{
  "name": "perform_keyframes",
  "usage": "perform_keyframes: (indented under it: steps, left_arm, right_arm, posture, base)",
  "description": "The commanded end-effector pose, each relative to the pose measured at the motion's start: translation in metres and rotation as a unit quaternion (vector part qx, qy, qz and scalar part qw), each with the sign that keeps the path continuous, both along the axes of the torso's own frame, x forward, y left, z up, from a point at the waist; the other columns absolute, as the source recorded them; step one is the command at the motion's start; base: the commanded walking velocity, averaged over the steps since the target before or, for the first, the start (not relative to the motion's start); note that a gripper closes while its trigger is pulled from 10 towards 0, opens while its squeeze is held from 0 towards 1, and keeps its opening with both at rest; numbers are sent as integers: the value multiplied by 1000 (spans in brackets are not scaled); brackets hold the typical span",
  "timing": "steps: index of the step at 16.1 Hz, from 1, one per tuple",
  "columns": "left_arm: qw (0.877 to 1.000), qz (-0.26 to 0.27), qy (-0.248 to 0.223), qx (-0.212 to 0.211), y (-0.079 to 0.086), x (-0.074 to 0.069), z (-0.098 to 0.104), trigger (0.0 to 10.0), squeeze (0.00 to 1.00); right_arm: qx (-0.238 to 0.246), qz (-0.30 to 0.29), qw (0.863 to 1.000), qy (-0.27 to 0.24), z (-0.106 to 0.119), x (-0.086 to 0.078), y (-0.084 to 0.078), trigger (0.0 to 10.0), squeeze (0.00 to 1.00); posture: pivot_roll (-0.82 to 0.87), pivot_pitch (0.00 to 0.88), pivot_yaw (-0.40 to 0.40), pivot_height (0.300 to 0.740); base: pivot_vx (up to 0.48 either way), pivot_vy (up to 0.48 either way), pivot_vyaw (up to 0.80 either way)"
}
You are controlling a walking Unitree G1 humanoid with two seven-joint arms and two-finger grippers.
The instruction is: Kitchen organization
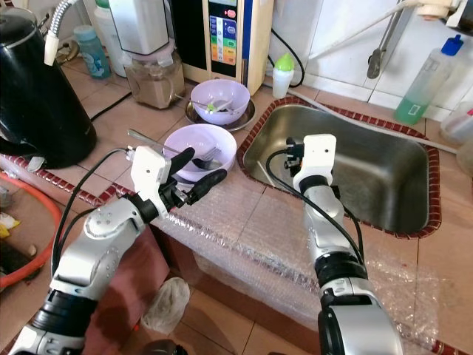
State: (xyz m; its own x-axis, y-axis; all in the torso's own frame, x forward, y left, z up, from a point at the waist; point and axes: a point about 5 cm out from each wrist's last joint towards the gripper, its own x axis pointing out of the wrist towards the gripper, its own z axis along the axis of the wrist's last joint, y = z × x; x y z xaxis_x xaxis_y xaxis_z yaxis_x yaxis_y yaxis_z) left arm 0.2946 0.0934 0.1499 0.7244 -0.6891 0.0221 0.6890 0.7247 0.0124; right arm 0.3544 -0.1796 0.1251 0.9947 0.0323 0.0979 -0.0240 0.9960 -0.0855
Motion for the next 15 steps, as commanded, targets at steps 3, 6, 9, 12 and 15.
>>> perform_keyframes:
  steps: [3, 6, 9, 12, 15]
  left_arm:
    - [999, -4, -29, 30, -1, 3, 12, 10000, 1000]
    - [995, 54, -72, 29, 2, 5, 21, 10000, 1000]
    - [980, 132, -147, -17, 14, -4, 47, 10000, 1000]
    - [962, 195, -182, -67, 27, -13, 63, 10000, 1000]
    - [959, 225, -163, -53, 44, -30, 50, 10000, 1000]
  right_arm:
    - [-14, 21, 1000, -7, 1, 0, 6, 10000, 1000]
    - [-9, 47, 999, -9, -3, -9, 13, 10000, 1000]
    - [-10, 63, 998, -4, -9, -29, 26, 10000, 0]
    - [9, 59, 998, 7, -11, -37, 33, 10000, 349]
    - [11, 66, 998, 10, -9, -43, 43, 10000, 1000]
  posture:
    - [-11, 0, 24, 740]
    - [-13, 0, 17, 740]
    - [-4, 0, 6, 740]
    - [1, 0, -4, 740]
    - [12, 0, -15, 740]
  base:
    - [0, 0, 0]
    - [0, 0, 0]
    - [0, 0, 0]
    - [0, 0, 0]
    - [0, 0, 0]
